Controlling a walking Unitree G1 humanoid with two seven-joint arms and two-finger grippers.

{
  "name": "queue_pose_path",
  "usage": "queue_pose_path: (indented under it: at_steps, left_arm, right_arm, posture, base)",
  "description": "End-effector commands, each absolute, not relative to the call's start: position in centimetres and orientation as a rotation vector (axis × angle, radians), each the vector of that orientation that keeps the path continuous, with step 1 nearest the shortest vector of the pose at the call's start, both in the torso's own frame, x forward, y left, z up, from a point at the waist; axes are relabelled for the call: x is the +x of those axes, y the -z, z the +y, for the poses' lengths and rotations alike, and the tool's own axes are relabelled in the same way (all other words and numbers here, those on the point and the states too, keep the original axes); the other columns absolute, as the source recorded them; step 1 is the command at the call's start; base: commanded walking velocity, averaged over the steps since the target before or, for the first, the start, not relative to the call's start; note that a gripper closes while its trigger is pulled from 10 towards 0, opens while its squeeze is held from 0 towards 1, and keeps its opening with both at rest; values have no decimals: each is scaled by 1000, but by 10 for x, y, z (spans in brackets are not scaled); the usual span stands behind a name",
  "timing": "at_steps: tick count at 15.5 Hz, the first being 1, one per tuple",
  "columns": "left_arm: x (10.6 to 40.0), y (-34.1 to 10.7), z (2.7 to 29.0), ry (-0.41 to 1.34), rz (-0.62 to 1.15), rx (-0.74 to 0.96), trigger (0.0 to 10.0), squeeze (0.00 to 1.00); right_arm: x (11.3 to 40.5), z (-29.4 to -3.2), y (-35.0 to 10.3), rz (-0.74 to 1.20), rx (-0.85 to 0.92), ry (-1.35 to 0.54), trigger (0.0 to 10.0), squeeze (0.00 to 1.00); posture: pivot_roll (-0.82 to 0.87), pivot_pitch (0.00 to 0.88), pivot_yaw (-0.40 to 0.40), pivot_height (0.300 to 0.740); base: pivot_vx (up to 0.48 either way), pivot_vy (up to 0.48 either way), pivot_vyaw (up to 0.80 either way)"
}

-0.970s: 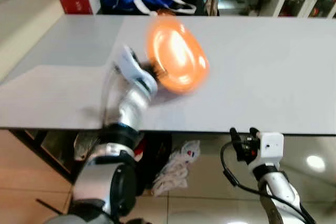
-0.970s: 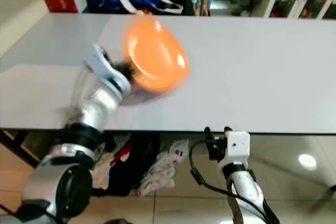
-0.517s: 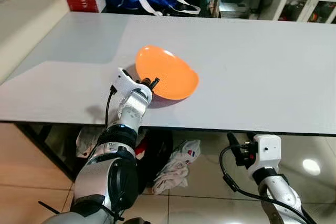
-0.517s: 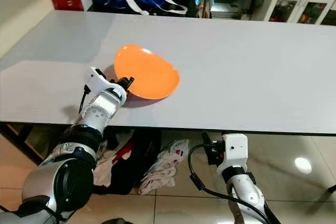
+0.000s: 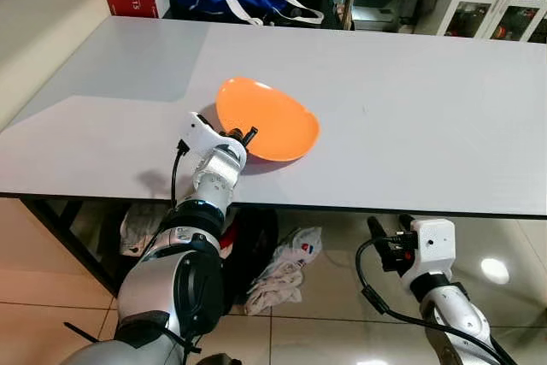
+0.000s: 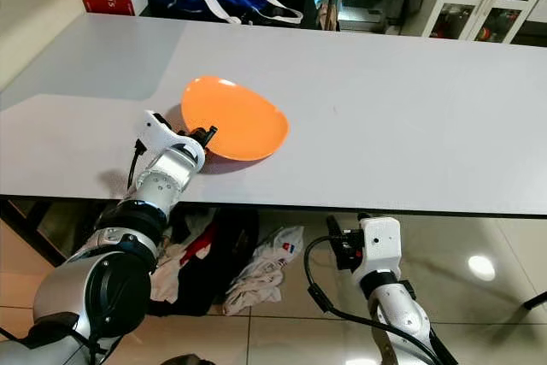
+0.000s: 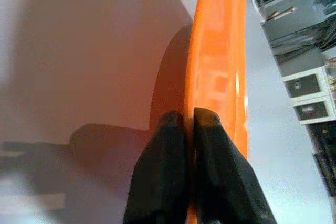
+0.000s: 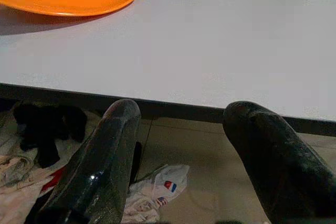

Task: Setting the table

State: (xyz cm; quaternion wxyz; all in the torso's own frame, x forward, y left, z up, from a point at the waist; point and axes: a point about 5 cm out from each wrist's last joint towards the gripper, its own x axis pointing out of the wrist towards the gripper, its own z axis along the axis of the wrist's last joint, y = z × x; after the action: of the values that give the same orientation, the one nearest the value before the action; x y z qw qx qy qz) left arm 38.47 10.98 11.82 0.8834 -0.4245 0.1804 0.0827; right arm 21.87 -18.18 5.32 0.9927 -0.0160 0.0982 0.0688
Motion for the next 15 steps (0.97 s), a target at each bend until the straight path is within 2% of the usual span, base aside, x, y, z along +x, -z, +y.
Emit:
queue_pose_path:
  at_steps: [1,10,12,15]
  left_arm:
    - [381,-109,109,-202,428,-835,10000,1000]
    - [380,-107,106,-207,465,-792,10000,1000]
    - [374,-97,101,-183,538,-687,10000,1000]
    - [369,-88,102,-200,585,-653,10000,1000]
  right_arm:
    - [219,-183,-56,196,-48,-146,10000,0]
    - [215,-181,-56,206,-44,-144,10000,0]
    - [216,-180,-56,210,-39,-142,10000,0]
    - [216,-180,-55,211,-35,-138,10000,0]
  posture:
    - [-126,0,-18,740]
    - [-126,15,-6,740]
    - [-117,16,-3,740]
    - [-112,17,1,740]
  base:
    - [0,0,0]
    - [0,0,0]
    - [0,0,0]
    - [0,0,0]
